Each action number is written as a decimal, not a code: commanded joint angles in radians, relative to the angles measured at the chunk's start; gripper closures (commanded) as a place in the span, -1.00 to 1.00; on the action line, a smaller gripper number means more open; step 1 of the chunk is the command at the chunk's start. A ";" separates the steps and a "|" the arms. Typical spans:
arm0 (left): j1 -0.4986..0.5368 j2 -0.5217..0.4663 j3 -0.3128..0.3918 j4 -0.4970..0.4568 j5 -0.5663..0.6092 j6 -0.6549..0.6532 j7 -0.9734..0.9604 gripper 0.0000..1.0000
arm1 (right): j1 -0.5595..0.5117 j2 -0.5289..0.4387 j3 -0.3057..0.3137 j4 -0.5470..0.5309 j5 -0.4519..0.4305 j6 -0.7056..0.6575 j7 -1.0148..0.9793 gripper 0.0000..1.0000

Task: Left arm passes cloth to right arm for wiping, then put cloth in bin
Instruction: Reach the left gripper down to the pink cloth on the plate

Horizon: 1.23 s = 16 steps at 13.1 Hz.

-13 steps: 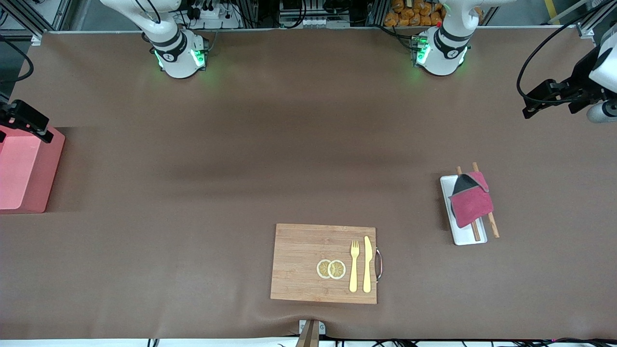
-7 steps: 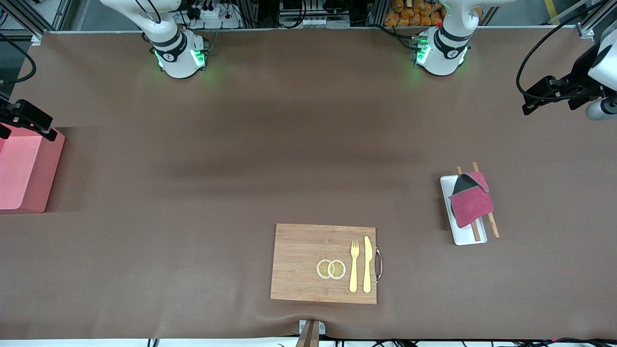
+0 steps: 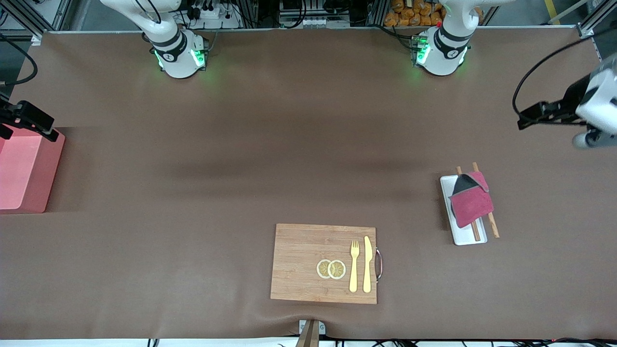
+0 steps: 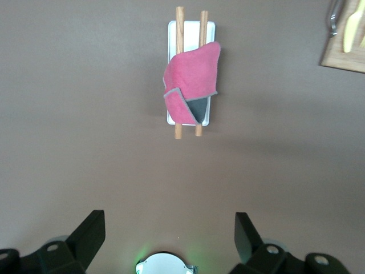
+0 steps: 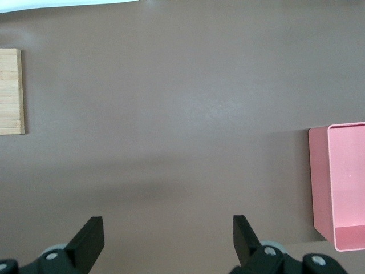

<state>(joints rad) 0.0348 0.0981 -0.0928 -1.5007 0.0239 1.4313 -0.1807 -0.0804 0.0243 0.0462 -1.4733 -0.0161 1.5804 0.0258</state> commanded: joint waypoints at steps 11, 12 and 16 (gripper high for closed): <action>0.040 0.181 -0.008 -0.272 -0.002 0.561 0.000 -0.91 | -0.002 0.020 0.008 0.019 0.013 -0.011 0.016 -1.00; 0.042 0.196 -0.008 -0.280 -0.002 0.587 0.001 -0.84 | -0.002 0.020 0.009 0.019 0.013 -0.007 0.008 -1.00; 0.039 0.258 -0.008 -0.277 -0.002 0.626 0.004 -0.44 | -0.009 0.026 0.011 0.014 0.016 -0.002 0.005 -1.00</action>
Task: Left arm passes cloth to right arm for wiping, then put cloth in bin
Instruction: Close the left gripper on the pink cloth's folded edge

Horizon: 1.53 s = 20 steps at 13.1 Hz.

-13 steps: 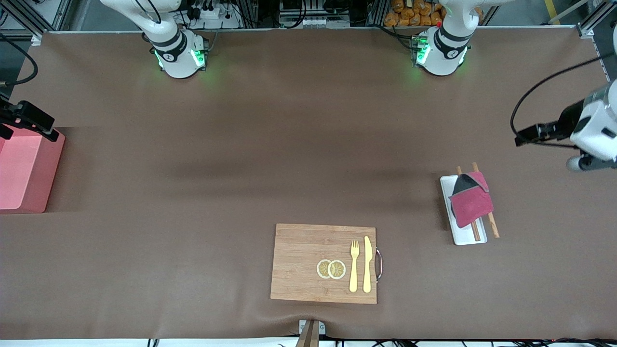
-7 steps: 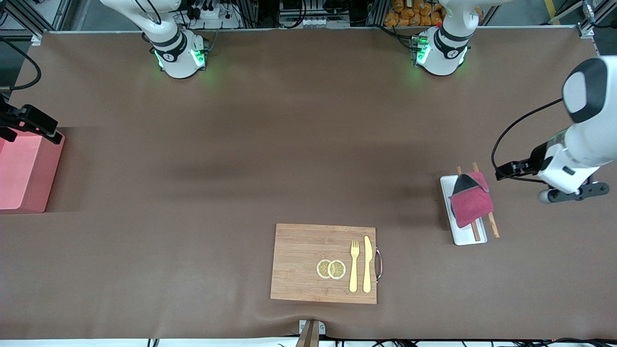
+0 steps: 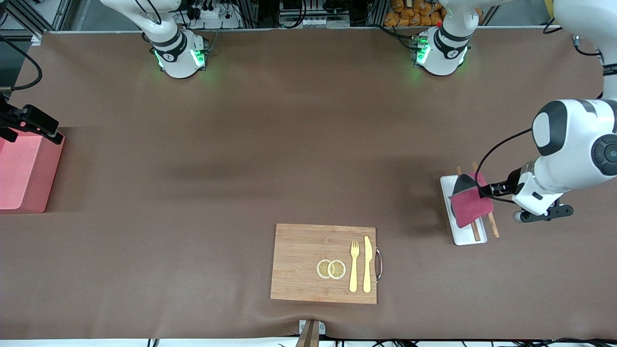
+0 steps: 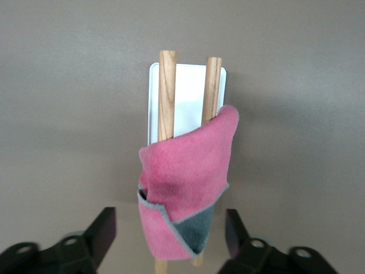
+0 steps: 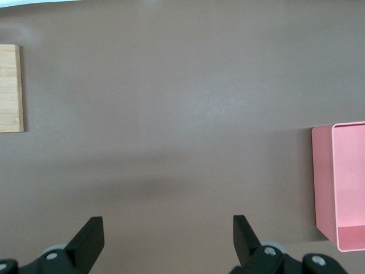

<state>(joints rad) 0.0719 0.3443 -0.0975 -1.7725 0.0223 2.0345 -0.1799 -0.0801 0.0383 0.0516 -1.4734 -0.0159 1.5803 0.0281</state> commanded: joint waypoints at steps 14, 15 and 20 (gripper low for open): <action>0.006 0.074 -0.002 0.001 0.008 0.038 0.000 0.39 | 0.019 0.029 0.004 0.010 0.016 -0.043 0.016 -1.00; 0.006 0.074 0.001 0.001 0.010 0.036 0.000 0.38 | 0.020 0.029 0.004 0.010 0.016 -0.045 0.016 -1.00; 0.008 0.082 0.002 0.004 0.024 0.036 0.000 0.36 | 0.023 0.029 0.004 0.010 0.017 -0.049 0.016 -1.00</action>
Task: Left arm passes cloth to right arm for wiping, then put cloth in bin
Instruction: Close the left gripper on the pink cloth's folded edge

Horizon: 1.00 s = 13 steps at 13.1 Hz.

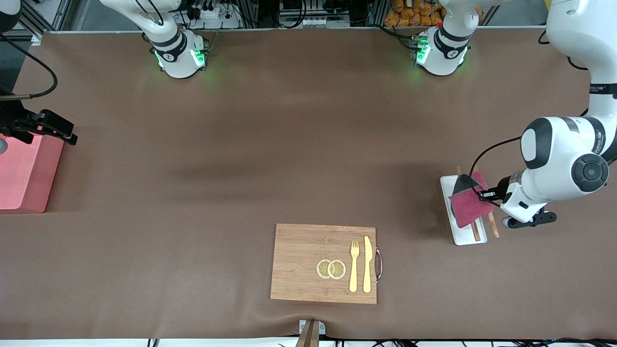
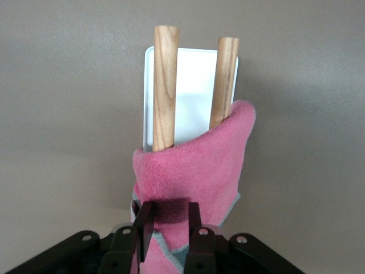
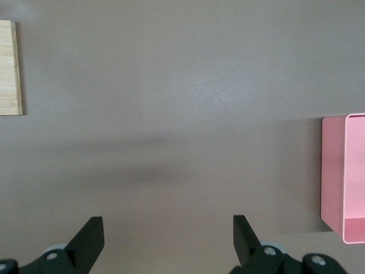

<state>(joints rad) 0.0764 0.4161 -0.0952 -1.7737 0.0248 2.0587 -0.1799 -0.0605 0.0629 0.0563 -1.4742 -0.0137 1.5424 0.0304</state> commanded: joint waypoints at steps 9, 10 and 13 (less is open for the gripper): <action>0.000 0.018 0.000 0.011 0.027 0.014 0.000 0.89 | 0.001 0.011 -0.001 0.012 0.015 -0.011 0.013 -1.00; 0.003 0.020 0.000 0.013 0.027 0.014 0.000 0.99 | -0.001 0.011 -0.001 0.012 0.015 -0.011 0.013 -1.00; 0.002 0.015 0.000 0.013 0.027 0.014 0.000 1.00 | -0.004 0.011 -0.001 0.012 0.015 -0.013 0.013 -1.00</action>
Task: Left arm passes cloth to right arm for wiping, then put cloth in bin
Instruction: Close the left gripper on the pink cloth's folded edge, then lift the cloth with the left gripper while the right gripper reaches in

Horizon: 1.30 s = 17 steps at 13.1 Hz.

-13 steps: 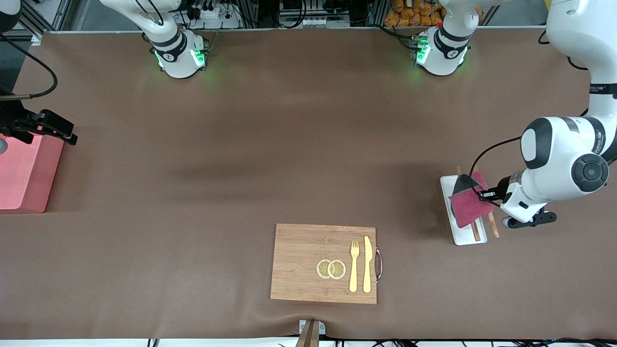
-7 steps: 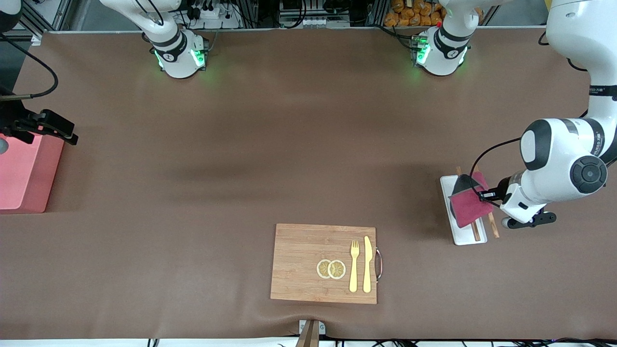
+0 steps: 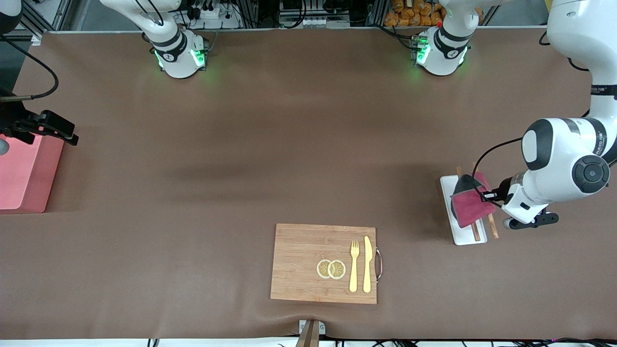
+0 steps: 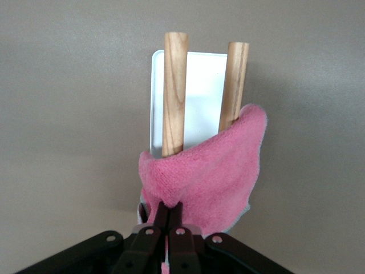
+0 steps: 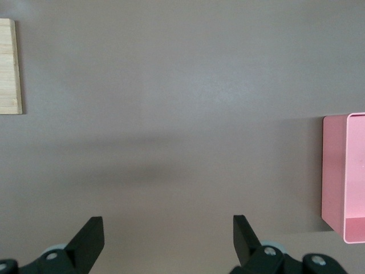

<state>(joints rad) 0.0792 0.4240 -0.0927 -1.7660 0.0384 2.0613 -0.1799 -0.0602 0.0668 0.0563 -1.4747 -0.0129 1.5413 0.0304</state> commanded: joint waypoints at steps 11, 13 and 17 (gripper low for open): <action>-0.006 -0.220 -0.208 0.043 -0.005 -0.213 -0.131 1.00 | 0.060 0.036 0.000 0.013 0.329 -0.203 0.756 -1.00; -0.006 -0.220 -0.283 0.083 -0.034 -0.248 -0.238 1.00 | 0.114 0.070 0.000 0.011 0.379 -0.222 0.927 -1.00; -0.021 -0.206 -0.412 0.146 -0.149 -0.247 -0.543 1.00 | 0.181 0.192 0.000 0.011 0.555 -0.213 1.170 -1.00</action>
<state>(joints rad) 0.0620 0.2098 -0.4561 -1.6597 -0.0674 1.8385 -0.5958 0.1044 0.1944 0.0633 -1.4821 0.4555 1.3342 1.1103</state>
